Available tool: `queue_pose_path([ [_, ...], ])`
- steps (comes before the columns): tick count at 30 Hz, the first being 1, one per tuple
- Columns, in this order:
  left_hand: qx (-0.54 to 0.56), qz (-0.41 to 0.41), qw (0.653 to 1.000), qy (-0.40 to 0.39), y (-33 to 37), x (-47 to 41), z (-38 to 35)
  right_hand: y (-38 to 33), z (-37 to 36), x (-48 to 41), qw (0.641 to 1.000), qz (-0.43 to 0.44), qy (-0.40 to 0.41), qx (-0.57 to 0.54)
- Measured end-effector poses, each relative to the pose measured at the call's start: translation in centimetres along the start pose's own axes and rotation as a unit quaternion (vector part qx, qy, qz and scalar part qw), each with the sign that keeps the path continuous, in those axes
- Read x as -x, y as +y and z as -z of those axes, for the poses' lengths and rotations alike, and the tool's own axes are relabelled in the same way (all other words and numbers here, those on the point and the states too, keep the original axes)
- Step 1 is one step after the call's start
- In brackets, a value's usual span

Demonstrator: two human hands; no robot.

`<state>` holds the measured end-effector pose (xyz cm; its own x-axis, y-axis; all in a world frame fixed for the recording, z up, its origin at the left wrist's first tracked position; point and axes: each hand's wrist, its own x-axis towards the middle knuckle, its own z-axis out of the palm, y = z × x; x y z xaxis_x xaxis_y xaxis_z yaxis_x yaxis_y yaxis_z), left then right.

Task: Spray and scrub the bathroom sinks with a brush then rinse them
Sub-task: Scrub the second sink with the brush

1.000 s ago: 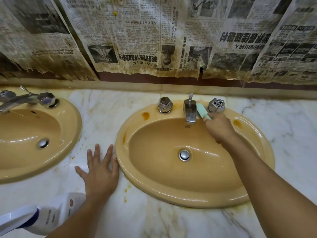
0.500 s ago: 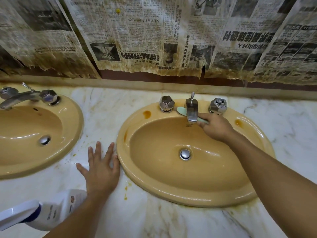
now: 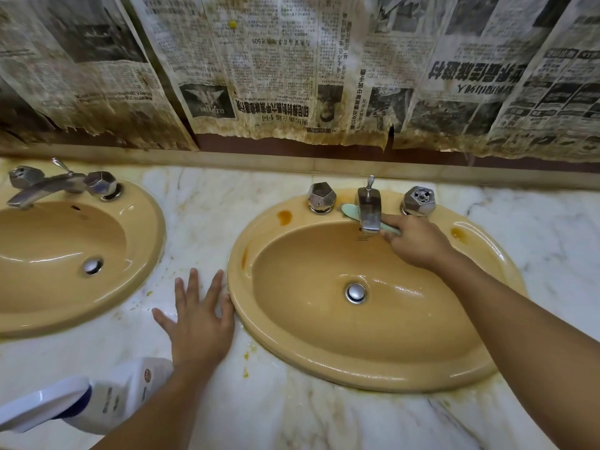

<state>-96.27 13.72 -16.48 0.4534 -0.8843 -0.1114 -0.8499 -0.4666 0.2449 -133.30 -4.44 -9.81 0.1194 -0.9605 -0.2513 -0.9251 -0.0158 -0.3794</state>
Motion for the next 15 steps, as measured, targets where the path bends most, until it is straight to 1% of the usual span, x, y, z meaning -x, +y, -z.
queue_pose_path([
  [6, -0.002, -0.001, 1.000, 0.001, -0.1, -0.1, -0.2, 2.7, 0.3, 1.2, 0.999, -0.033, 0.016, -0.026],
  [12, -0.005, -0.004, 1.000, 0.002, -0.1, -0.1, -0.2, -0.1, 0.1, 0.3, 1.000, -0.001, 0.002, -0.019],
  [15, -0.009, -0.004, 1.000, 0.003, -0.1, -0.2, -0.2, 0.7, 0.7, 1.2, 1.000, -0.004, 0.009, -0.020],
])
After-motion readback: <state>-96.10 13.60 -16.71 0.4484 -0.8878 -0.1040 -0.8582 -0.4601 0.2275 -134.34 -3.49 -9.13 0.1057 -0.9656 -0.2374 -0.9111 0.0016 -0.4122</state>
